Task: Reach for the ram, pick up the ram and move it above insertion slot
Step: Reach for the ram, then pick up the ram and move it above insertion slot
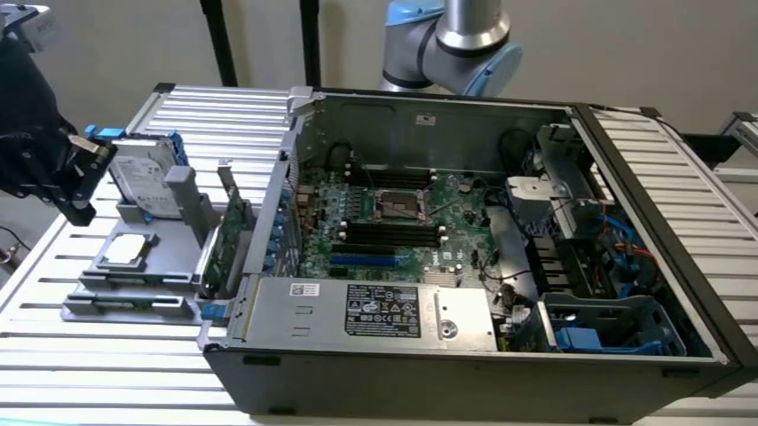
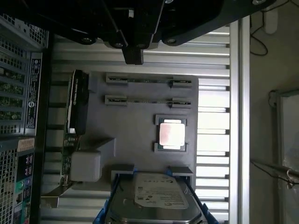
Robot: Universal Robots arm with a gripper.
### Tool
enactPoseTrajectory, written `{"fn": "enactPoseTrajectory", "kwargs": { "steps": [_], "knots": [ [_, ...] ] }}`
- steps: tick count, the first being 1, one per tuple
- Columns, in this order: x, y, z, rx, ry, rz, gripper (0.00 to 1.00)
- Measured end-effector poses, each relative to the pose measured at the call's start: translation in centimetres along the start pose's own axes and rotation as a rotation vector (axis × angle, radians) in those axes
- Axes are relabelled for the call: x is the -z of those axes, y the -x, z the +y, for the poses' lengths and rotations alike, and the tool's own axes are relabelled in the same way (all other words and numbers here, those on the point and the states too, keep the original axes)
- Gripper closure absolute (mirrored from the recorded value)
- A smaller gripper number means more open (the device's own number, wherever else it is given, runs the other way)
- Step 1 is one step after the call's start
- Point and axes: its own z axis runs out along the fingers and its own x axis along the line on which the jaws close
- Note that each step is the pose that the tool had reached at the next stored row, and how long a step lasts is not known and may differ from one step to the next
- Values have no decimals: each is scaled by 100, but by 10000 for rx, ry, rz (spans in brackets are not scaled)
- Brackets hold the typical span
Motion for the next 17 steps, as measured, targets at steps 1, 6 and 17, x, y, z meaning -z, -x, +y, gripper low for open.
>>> {"fn": "enactPoseTrajectory", "kwargs": {
  "steps": [1,6,17],
  "knots": [
    [0,0,0,30,0,4,90],
    [0,0,-1,883,-1,38,90],
    [-2,0,0,2887,-4,108,90]
  ]
}}
